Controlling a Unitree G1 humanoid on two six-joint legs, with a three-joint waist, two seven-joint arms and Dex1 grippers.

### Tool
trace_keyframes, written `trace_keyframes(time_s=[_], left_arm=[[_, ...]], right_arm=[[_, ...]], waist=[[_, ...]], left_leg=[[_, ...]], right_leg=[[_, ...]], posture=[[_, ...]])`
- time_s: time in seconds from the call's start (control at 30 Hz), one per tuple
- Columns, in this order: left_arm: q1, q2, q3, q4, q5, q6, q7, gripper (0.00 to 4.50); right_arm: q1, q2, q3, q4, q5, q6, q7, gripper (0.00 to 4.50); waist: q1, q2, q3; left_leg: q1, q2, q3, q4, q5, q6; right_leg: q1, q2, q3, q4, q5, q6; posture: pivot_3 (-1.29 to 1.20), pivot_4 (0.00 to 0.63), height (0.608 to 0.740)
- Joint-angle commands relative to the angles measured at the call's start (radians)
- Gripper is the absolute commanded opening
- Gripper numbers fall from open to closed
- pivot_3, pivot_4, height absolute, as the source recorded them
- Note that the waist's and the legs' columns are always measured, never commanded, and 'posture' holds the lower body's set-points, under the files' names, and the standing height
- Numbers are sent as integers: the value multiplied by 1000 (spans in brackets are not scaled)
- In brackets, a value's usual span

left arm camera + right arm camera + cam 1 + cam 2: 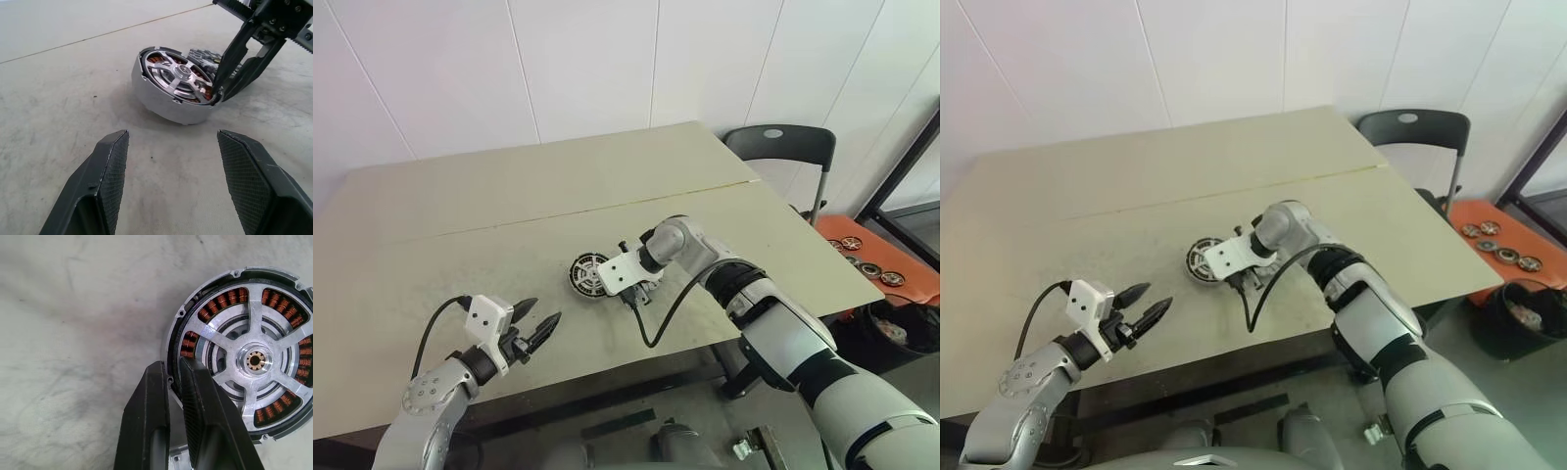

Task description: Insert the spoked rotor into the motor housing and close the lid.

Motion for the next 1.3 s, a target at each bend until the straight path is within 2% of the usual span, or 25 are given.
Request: trace_keyframes(time_s=[0.03,0.13,0.27,0.43,0.57,0.63,0.8,0.87,1.0,1.13,1.23,1.3], left_arm=[[7,11,13,-31,-10,-18,-12,3068],[32,24,29,-49,-30,-13,-32,3068],[65,45,32,-68,-41,-11,-54,3068],[66,73,12,-44,45,-57,-40,3068],[45,63,3,-26,52,-62,-38,3068],[37,60,-2,-18,57,-65,-35,3068],[28,50,-13,-12,66,-68,-32,3068],[24,45,-18,-8,70,-70,-30,3068],[28,32,-35,-6,77,-77,-24,3068],[33,18,-50,6,87,-88,-21,3068],[44,4,-70,7,98,-97,-18,3068],[47,-1,-76,6,102,-99,-16,3068]], right_arm=[[16,-25,-19,-109,70,22,129,330],[53,-41,-25,-222,129,93,228,330],[63,-56,-4,-240,108,127,242,330],[69,1,-17,-158,105,150,159,330],[53,9,-21,-111,80,124,91,1374],[47,10,-51,-121,122,156,120,1987],[47,8,-156,-167,251,302,166,1987],[58,15,-234,-206,336,469,163,1987],[126,-4,-373,-403,561,1022,165,1987],[258,-98,-378,-592,689,1494,128,1987],[334,-142,-387,-695,767,1675,81,1987],[327,-135,-430,-655,782,1714,16,1987]], waist=[[0,0,0],[0,0,0],[0,0,0],[-2,0,0],[-8,-1,0],[-10,0,0],[-2,0,0],[0,0,0],[2,0,0],[8,-1,0],[8,0,0],[-5,2,1]], left_leg=[[0,0,0,0,0,0],[0,0,0,-1,0,0],[0,0,0,-1,0,0],[2,0,0,-1,0,0],[4,1,-1,-1,0,0],[5,1,-1,0,0,0],[3,1,-2,1,0,0],[2,1,-1,0,0,0],[-1,1,-3,-1,0,0],[-1,1,-4,-2,0,0],[-2,0,-2,-2,0,0],[-3,0,1,-1,0,0]], right_leg=[[0,0,0,0,0,0],[0,0,0,-1,0,0],[0,0,0,0,-2,3],[0,0,0,0,-2,3],[1,0,1,1,-2,2],[1,1,1,1,-1,1],[0,1,0,2,-1,1],[-1,1,0,1,-1,1],[-2,0,0,0,1,-2],[-2,-1,-1,-1,1,-2],[-3,-1,-1,-3,-2,2],[-5,-1,1,-2,-2,2]], posture=[[0,0,740],[0,0,740],[0,0,740],[0,0,740],[0,0,740],[0,0,740],[0,0,740],[0,0,740],[0,0,740],[0,0,740],[0,0,740],[0,0,740]])
